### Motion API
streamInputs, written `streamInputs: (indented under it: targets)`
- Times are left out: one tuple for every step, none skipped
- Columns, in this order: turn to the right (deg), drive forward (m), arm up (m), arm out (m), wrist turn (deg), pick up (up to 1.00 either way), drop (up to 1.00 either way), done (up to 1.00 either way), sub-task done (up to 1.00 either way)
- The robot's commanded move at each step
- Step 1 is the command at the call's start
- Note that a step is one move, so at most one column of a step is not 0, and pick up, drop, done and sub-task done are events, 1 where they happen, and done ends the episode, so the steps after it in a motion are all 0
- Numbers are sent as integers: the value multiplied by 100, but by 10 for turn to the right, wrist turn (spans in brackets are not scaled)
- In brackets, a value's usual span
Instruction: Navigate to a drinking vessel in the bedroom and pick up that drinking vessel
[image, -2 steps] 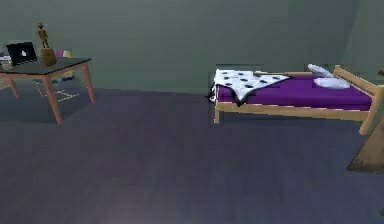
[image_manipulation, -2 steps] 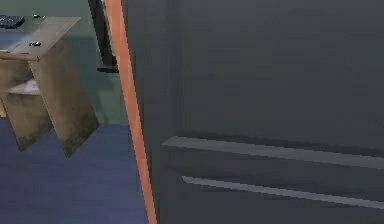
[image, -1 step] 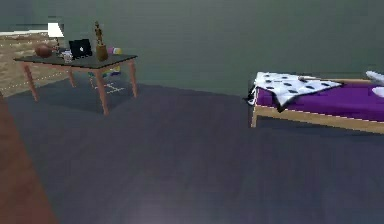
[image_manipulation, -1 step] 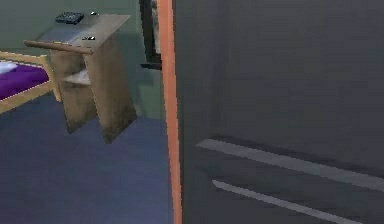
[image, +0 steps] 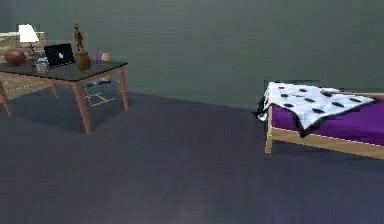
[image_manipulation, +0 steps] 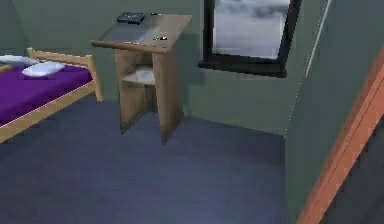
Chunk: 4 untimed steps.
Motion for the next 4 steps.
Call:
streamInputs:
  targets:
    - [-330,0,0,0,0,0,0,0,0]
    - [0,100,0,0,0,0,0,0,0]
    - [0,100,0,0,0,0,0,0,0]
    - [-60,0,0,0,0,0,0,0,0]
